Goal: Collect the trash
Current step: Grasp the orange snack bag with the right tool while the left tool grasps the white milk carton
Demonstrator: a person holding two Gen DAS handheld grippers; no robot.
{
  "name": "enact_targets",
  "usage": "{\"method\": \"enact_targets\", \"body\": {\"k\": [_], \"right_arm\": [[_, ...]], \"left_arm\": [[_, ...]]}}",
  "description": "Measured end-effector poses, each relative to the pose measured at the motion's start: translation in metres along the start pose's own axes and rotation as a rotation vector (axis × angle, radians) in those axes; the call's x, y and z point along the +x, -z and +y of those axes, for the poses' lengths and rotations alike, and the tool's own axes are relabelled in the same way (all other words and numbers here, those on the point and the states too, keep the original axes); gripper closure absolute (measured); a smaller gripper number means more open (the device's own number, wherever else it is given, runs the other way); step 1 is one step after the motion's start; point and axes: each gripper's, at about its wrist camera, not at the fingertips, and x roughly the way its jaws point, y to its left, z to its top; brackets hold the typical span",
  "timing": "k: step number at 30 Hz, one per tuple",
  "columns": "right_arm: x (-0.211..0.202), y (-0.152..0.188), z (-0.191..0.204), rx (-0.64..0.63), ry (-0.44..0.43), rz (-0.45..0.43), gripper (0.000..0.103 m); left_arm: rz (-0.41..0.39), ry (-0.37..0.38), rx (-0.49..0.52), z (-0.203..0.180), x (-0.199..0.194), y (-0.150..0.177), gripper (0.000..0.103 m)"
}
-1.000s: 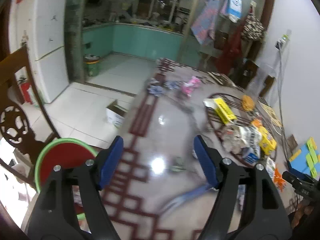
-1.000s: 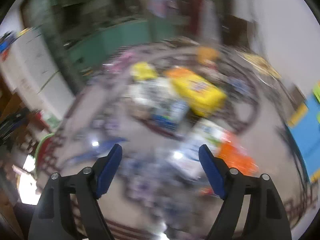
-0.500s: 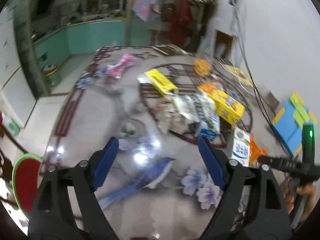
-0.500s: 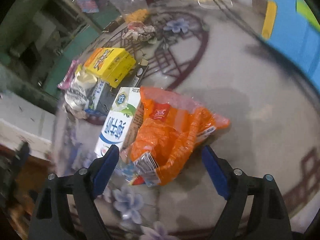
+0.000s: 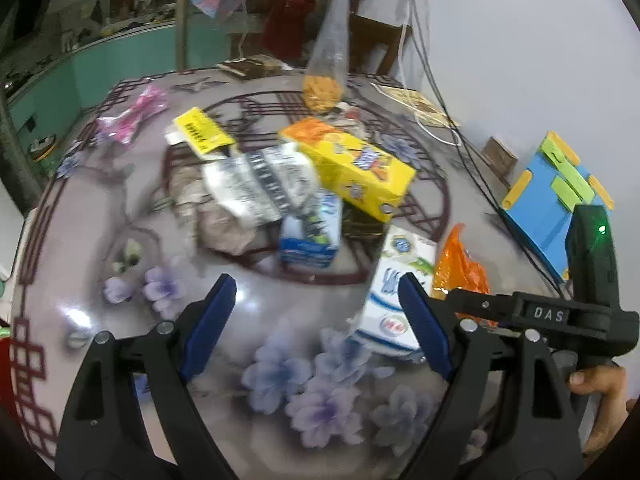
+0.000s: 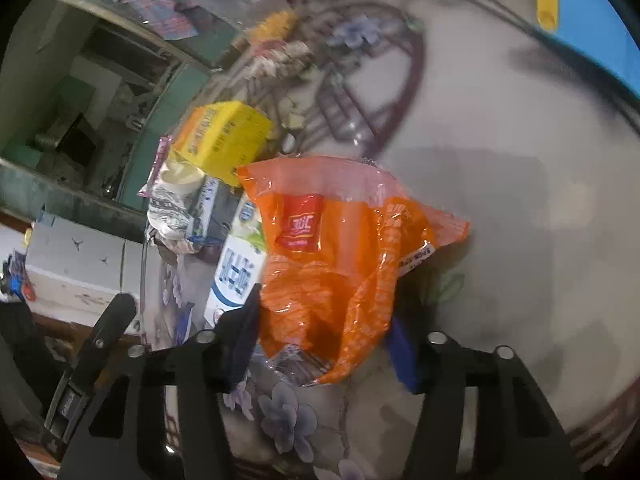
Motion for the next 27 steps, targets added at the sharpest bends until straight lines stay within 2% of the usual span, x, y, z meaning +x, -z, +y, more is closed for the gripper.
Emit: {"method": "enact_targets", "body": {"k": [2, 5, 8, 14, 19, 21, 22, 25, 27], "right_arm": [[-0.008, -0.002, 0.004, -0.037, 0.028, -0.054, 0.051], [-0.028, -0.005, 0.011, -0.109, 0.124, -0.167, 0.051], [-0.039, -0.006, 0.011, -0.145, 0.200, -0.231, 0.051], [-0.031, -0.008, -0.001, -0.112, 0.213, -0.183, 0.049], [-0.039, -0.009, -0.008, -0.098, 0.273, -0.220, 0.033], [-0.043, -0.011, -0.012, -0.087, 0.293, -0.242, 0.029], [-0.045, -0.011, -0.014, -0.077, 0.301, -0.252, 0.028], [-0.045, -0.013, -0.021, -0.053, 0.308, -0.252, 0.027], [-0.041, -0.013, -0.022, -0.050, 0.308, -0.240, 0.024]], "left_arm": [[0.006, 0.011, 0.013, -0.008, 0.006, -0.001, 0.022], [0.028, 0.018, 0.035, -0.017, 0.017, 0.001, 0.021], [0.056, 0.023, 0.062, -0.026, 0.029, 0.002, 0.021], [0.118, 0.030, 0.147, -0.053, 0.063, -0.005, 0.021], [0.191, 0.042, 0.180, -0.066, 0.089, -0.005, 0.022], [0.212, 0.040, 0.181, -0.065, 0.095, -0.002, 0.030], [0.228, 0.039, 0.173, -0.062, 0.098, 0.000, 0.047], [0.227, 0.056, 0.144, -0.055, 0.093, 0.002, 0.050], [0.198, 0.070, 0.135, -0.052, 0.080, -0.001, 0.052]]}}
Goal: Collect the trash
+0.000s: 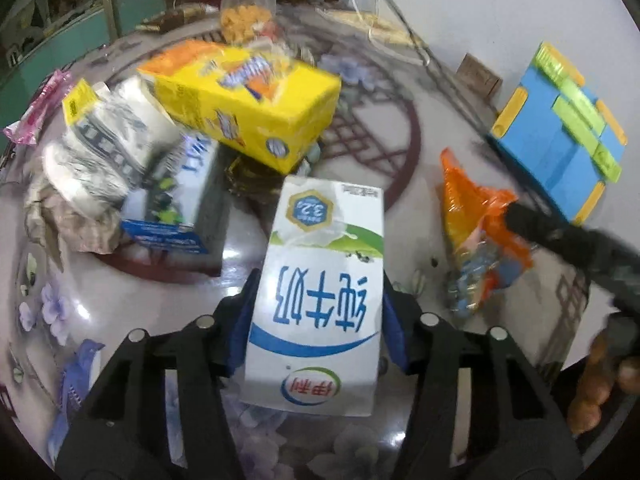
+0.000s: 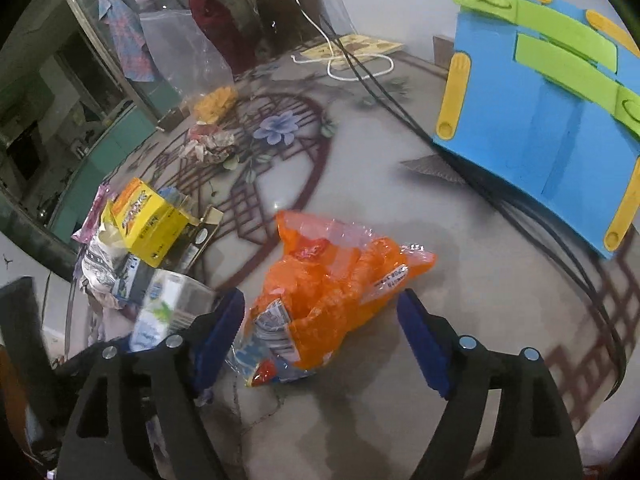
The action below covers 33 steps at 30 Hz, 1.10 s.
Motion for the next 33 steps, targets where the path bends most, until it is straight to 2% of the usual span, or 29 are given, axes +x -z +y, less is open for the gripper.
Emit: {"method": "enact_targets", "body": {"k": [4, 6, 9, 10, 14, 15, 22, 33], "right_arm": [[0.008, 0.001, -0.001, 0.017, -0.010, 0.021, 0.021], [0.014, 0.003, -0.004, 0.057, -0.063, 0.046, 0.021], [0.023, 0.006, -0.007, 0.095, -0.126, 0.097, 0.038], [0.022, 0.006, -0.006, 0.097, -0.130, 0.092, 0.046], [0.013, 0.006, 0.004, 0.065, -0.116, 0.052, 0.049], [0.010, 0.006, 0.007, 0.056, -0.120, 0.042, 0.054], [-0.013, 0.009, 0.029, -0.035, -0.117, -0.051, 0.056], [-0.038, 0.031, 0.094, -0.311, -0.085, -0.145, 0.056]], "left_arm": [[-0.084, 0.032, 0.008, -0.003, -0.042, 0.003, 0.052], [-0.118, 0.038, 0.000, 0.000, -0.059, 0.007, 0.052], [-0.152, 0.040, -0.041, 0.011, -0.080, 0.012, 0.052], [-0.162, 0.036, -0.061, 0.018, -0.086, 0.014, 0.052], [-0.183, 0.009, -0.111, 0.041, -0.104, 0.021, 0.052], [-0.187, 0.001, -0.122, 0.048, -0.107, 0.022, 0.052], [-0.214, -0.065, -0.196, 0.090, -0.135, 0.046, 0.052], [-0.279, -0.106, -0.293, 0.141, -0.180, 0.077, 0.052]]}}
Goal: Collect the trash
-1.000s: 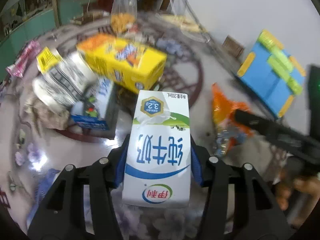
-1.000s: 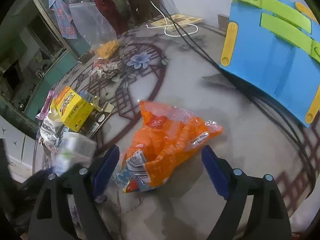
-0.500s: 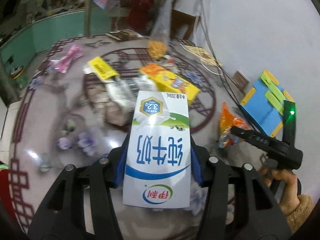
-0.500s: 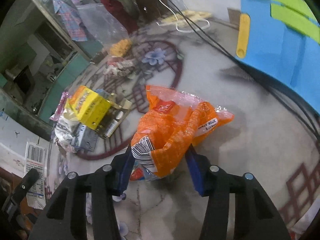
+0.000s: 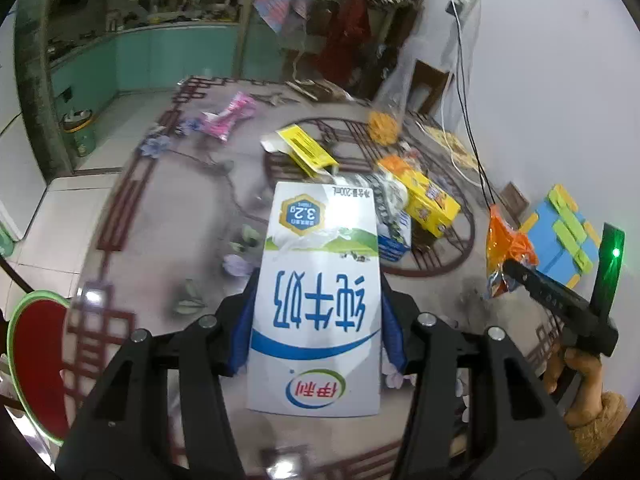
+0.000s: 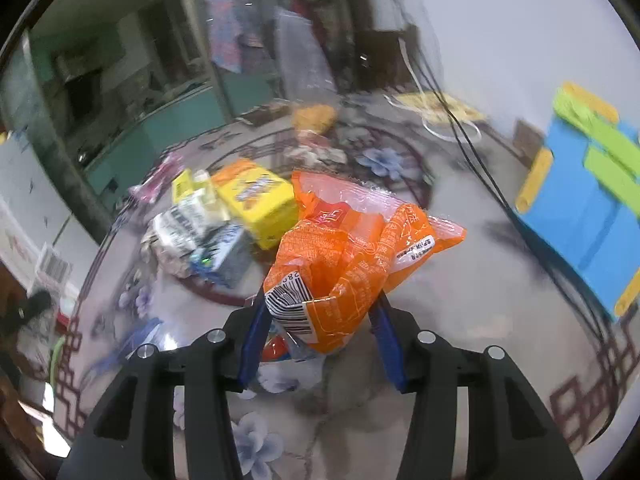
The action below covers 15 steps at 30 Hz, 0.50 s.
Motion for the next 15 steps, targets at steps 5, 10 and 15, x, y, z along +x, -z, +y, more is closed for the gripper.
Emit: {"method": "enact_targets", "body": {"k": [5, 10, 15], "right_arm": [[-0.005, 0.001, 0.030, -0.076, -0.021, -0.015, 0.056], [-0.009, 0.003, 0.060, -0.110, -0.087, -0.034, 0.056], [-0.012, 0.004, 0.088, -0.157, -0.122, -0.033, 0.056]], "left_arm": [[-0.037, -0.022, -0.061, 0.029, -0.021, -0.001, 0.052], [-0.060, -0.044, -0.110, 0.052, -0.036, 0.002, 0.052], [-0.070, -0.045, -0.148, 0.068, -0.046, 0.005, 0.052]]}}
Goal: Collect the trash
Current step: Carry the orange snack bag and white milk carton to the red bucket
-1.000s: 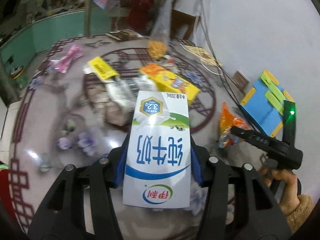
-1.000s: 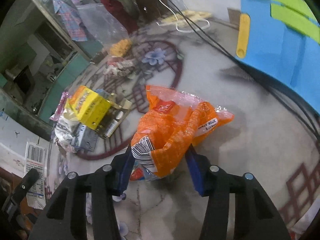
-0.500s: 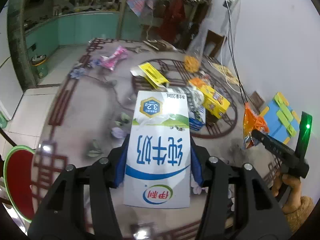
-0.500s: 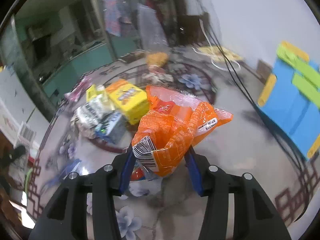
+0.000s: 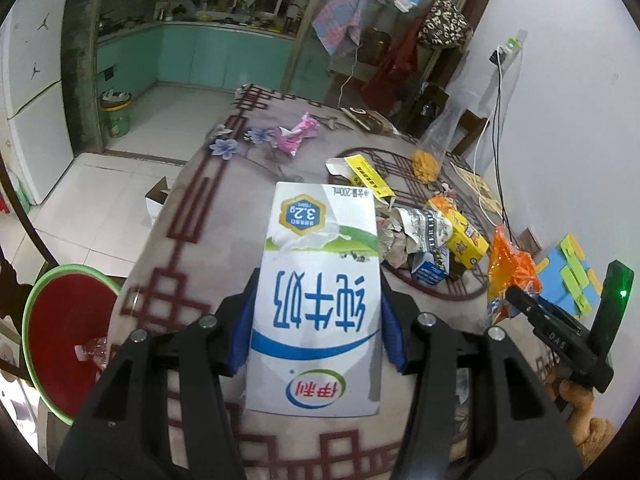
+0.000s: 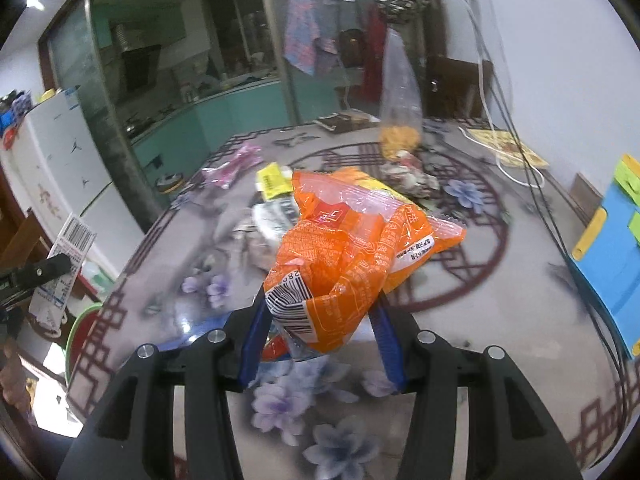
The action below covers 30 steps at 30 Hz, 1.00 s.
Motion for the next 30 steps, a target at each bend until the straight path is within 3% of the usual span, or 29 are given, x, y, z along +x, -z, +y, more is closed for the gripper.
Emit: {"method": "enact_targets", "body": {"k": [12, 21, 27, 30], "right_arm": [[-0.004, -0.011, 0.051, -0.077, -0.090, -0.022, 0.056], [0.012, -0.015, 0.100, -0.128, -0.197, -0.003, 0.056], [0.018, -0.019, 0.131, -0.152, -0.268, 0.003, 0.056], [0.023, -0.020, 0.151, -0.173, -0.303, 0.010, 0.056]], "left_arm": [[-0.023, -0.018, -0.081, 0.036, -0.015, -0.001, 0.052], [-0.052, -0.105, -0.160, 0.079, -0.033, 0.000, 0.052], [-0.119, -0.198, -0.182, 0.111, -0.065, -0.005, 0.052], [-0.123, -0.193, -0.211, 0.127, -0.075, -0.002, 0.052]]}}
